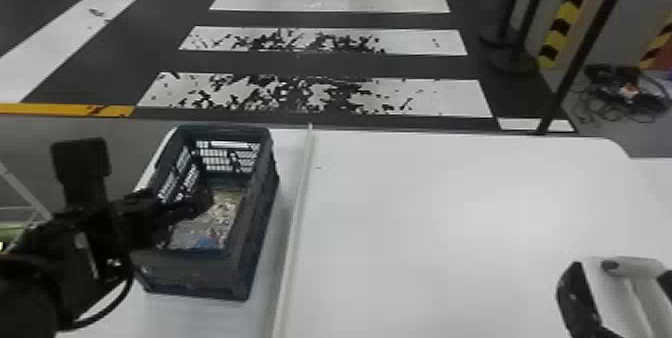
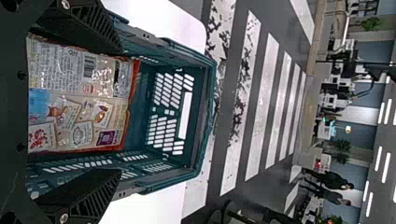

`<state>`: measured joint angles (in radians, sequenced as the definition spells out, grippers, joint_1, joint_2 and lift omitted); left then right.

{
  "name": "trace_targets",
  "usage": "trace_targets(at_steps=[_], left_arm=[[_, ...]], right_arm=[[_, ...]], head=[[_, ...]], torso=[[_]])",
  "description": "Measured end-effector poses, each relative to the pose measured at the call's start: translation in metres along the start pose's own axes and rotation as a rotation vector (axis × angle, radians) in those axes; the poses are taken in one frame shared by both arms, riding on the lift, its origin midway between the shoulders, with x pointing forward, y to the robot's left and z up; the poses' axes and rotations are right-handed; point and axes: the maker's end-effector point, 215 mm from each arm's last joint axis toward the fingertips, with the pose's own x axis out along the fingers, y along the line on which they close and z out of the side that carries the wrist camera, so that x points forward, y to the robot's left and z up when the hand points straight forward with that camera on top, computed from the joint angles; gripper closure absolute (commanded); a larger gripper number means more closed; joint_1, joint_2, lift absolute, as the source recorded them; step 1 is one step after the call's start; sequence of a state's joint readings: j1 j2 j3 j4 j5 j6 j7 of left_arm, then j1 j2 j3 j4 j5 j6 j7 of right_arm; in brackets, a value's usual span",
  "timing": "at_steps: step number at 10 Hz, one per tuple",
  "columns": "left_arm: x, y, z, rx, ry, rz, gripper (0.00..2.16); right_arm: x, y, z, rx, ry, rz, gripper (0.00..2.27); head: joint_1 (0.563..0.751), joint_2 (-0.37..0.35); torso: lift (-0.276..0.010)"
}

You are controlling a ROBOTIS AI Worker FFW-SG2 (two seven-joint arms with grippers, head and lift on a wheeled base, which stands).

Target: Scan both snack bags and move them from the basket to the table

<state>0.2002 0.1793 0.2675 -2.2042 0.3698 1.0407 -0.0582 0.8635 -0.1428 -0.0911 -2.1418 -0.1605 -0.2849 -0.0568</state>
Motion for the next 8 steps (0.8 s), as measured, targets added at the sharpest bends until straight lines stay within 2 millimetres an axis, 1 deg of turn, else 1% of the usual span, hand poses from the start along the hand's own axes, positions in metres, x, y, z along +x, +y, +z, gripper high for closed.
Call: trace_targets(at_steps=[2, 3, 4, 6, 8], left_arm=[[0.015, -0.004, 0.004, -0.001, 0.026, -0.001, 0.08], [0.021, -0.002, 0.007, -0.004, 0.033, 0.006, 0.08], [0.028, -0.001, 0.006, -0.008, 0.053, 0.011, 0.08], [0.040, -0.003, -0.003, -0.011, 0.117, 0.016, 0.08], [0.047, -0.007, -0.013, -0.009, 0.191, 0.013, 0.12]], right_arm=[[0.001, -0.002, 0.001, -0.003, -0.001, 0.000, 0.03], [0.001, -0.002, -0.001, -0.004, 0.002, 0.000, 0.03], [0.000, -0.003, -0.002, -0.004, 0.005, -0.001, 0.03], [0.000, -0.005, -0.004, -0.005, 0.008, -0.003, 0.03], [0.000, -0.005, -0.006, -0.004, 0.010, -0.004, 0.03]], head=[[0.695, 0.026], [0.695, 0.026], [0.695, 0.027], [0.695, 0.021], [0.695, 0.012]], torso=[[-0.098], [-0.098], [-0.098], [-0.098], [-0.098]])
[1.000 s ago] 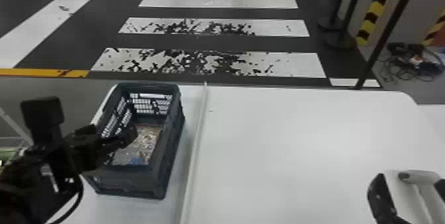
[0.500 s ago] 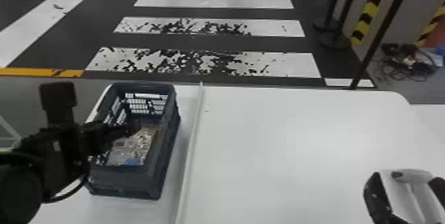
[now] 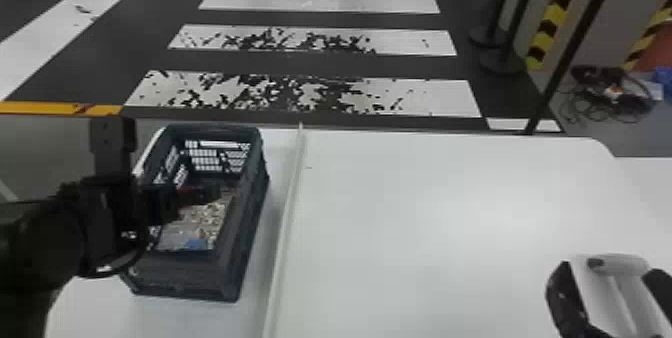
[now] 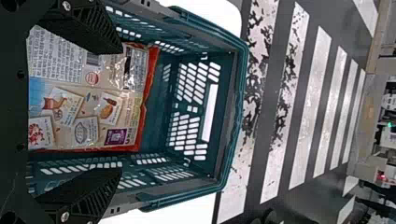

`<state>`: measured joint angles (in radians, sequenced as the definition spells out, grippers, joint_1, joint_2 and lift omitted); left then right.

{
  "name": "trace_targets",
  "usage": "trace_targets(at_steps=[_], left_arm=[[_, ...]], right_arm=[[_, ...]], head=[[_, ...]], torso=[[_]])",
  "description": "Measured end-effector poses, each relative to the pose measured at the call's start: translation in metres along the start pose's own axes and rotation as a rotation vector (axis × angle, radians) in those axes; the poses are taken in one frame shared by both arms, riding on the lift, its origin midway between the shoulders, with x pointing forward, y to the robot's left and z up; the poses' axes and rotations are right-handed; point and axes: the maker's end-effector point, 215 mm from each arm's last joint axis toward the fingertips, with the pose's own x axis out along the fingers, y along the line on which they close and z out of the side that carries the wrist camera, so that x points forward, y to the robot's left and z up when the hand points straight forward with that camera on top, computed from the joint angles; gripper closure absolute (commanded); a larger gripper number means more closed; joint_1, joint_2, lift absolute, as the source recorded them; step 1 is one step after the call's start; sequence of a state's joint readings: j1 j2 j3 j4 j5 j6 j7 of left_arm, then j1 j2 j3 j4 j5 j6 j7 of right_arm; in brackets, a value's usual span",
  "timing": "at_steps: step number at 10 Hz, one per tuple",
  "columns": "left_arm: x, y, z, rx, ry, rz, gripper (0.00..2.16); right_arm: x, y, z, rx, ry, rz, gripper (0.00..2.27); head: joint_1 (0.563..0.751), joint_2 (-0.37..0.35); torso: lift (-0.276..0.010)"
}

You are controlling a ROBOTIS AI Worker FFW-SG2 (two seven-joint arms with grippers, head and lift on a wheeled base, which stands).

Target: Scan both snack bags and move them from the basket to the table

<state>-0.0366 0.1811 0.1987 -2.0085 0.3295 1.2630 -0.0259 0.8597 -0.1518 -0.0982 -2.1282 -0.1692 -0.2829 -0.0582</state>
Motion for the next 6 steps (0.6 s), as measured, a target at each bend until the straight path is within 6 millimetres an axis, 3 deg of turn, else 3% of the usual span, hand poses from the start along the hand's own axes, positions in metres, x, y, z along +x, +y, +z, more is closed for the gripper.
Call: trace_targets(at_steps=[2, 6], left_arm=[[0.001, 0.007, -0.013, 0.008, 0.094, 0.025, 0.13], [-0.002, 0.022, -0.021, 0.026, 0.204, 0.059, 0.15]], right_arm=[[0.000, -0.001, -0.003, 0.001, 0.004, 0.000, 0.03], [0.000, -0.003, -0.008, 0.010, 0.013, -0.003, 0.03]], head=[[0.695, 0.015], [0.695, 0.033]], torso=[[-0.098], [-0.098]])
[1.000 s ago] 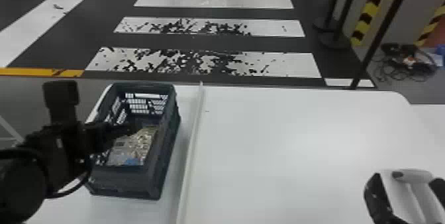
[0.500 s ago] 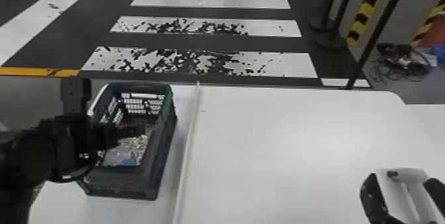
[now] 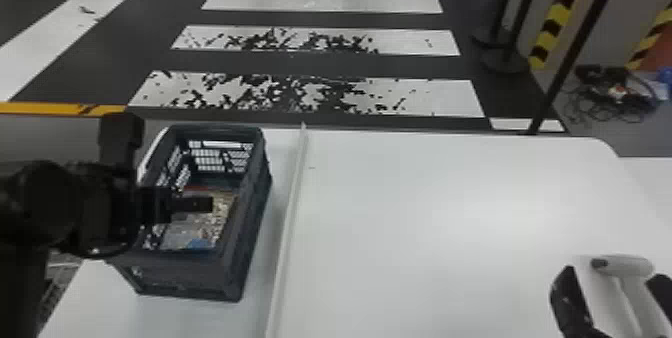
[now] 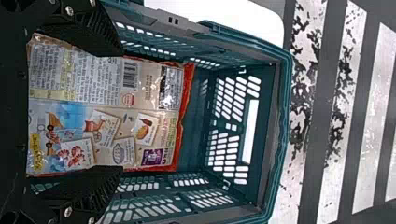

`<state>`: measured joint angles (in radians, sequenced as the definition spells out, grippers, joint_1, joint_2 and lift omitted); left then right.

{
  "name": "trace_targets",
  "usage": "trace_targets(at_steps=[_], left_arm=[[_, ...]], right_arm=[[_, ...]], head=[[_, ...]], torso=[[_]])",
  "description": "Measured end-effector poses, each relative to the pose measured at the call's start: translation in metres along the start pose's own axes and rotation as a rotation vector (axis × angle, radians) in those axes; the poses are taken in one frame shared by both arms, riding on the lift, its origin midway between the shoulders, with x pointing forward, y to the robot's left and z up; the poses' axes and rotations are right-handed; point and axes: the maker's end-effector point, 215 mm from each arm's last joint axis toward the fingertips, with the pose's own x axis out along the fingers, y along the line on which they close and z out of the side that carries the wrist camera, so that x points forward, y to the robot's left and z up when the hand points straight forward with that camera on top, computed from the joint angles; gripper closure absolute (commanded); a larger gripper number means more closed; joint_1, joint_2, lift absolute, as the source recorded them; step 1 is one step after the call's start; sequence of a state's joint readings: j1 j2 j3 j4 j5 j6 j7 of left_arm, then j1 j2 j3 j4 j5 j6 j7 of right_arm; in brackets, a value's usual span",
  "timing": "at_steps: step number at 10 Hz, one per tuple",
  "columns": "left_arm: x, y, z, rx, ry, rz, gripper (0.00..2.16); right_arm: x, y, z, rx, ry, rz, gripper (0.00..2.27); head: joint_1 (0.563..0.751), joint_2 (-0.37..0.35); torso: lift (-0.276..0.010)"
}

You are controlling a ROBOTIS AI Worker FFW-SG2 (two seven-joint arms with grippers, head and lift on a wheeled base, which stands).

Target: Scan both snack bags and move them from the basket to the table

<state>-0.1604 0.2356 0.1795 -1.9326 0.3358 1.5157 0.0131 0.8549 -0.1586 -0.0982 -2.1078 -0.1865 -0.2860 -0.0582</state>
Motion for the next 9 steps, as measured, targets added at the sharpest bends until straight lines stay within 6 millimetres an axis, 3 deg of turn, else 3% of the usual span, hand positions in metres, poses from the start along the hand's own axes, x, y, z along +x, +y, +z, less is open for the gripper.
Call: trace_targets(at_steps=[2, 3, 9], left_arm=[[0.002, 0.004, -0.002, 0.000, 0.036, 0.004, 0.23], [0.003, 0.003, -0.001, 0.004, 0.047, 0.002, 0.64], [0.009, -0.003, 0.013, 0.018, 0.063, 0.007, 0.62]], right_arm=[[-0.001, 0.000, 0.001, 0.000, -0.004, 0.000, 0.03], [-0.002, -0.001, 0.002, 0.000, -0.008, 0.000, 0.03], [-0.004, -0.003, 0.006, -0.008, -0.015, 0.003, 0.03]], head=[[0.695, 0.039], [0.695, 0.037], [0.695, 0.026]], torso=[[-0.098], [-0.098], [-0.098]])
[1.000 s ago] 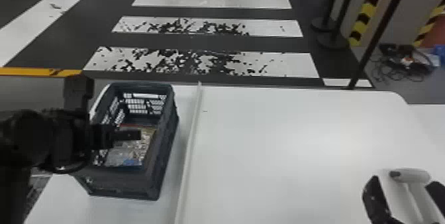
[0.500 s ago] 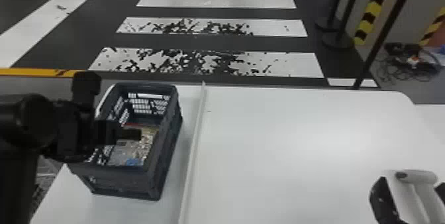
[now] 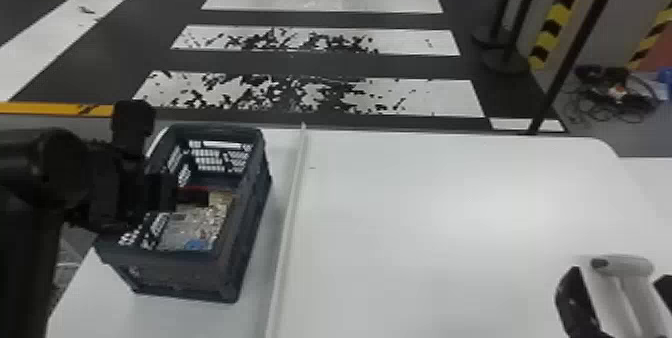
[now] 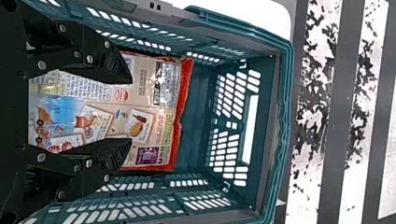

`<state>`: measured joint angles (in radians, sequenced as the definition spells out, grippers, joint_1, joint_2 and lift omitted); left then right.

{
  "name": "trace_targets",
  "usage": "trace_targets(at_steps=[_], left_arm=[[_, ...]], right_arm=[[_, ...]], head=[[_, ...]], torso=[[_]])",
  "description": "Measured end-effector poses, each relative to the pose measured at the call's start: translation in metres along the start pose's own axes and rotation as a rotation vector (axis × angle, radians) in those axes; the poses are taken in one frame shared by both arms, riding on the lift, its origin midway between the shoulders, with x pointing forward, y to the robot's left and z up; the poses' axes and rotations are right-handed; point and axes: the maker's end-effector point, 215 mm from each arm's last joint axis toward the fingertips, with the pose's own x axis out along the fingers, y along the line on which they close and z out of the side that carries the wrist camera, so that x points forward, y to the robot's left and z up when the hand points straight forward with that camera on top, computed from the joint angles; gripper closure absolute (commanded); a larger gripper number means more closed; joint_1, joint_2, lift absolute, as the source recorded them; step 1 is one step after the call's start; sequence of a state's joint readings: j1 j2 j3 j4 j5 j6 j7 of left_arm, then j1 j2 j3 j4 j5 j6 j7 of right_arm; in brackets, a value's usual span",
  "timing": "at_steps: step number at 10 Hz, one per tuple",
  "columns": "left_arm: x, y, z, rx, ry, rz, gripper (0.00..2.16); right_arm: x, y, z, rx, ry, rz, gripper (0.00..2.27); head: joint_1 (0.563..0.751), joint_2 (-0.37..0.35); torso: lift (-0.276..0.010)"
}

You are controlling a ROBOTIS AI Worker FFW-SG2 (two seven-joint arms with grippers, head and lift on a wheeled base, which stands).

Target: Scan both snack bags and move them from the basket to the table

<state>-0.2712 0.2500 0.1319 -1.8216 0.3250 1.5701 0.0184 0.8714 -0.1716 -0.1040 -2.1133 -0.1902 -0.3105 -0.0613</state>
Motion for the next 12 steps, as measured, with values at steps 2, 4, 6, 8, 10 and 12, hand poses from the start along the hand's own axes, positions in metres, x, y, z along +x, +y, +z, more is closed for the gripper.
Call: trace_targets(at_steps=[2, 4, 6, 8, 10, 12], left_arm=[[0.003, 0.001, 0.002, -0.005, 0.009, 0.001, 0.50], [0.004, 0.001, 0.004, -0.006, 0.011, 0.002, 0.44], [0.008, 0.000, 0.003, -0.014, 0.024, -0.004, 0.44], [0.015, -0.003, 0.002, -0.019, 0.046, -0.011, 0.44], [0.022, -0.005, 0.001, -0.024, 0.073, -0.013, 0.43], [0.030, -0.007, -0.002, -0.032, 0.104, -0.016, 0.43]], right_arm=[[0.000, 0.000, 0.000, -0.001, 0.000, 0.003, 0.03], [0.000, 0.000, 0.001, -0.001, -0.002, 0.003, 0.03], [0.000, 0.000, -0.001, -0.001, 0.000, 0.003, 0.03], [0.001, -0.001, -0.003, 0.002, 0.003, 0.002, 0.03], [0.001, -0.002, -0.004, 0.005, 0.003, 0.001, 0.03], [0.001, -0.003, -0.004, 0.009, -0.001, -0.001, 0.03]], head=[[0.695, 0.028], [0.695, 0.028], [0.695, 0.026], [0.695, 0.021], [0.695, 0.016], [0.695, 0.012]], torso=[[-0.098], [-0.098], [-0.098], [-0.098], [-0.098], [-0.098]])
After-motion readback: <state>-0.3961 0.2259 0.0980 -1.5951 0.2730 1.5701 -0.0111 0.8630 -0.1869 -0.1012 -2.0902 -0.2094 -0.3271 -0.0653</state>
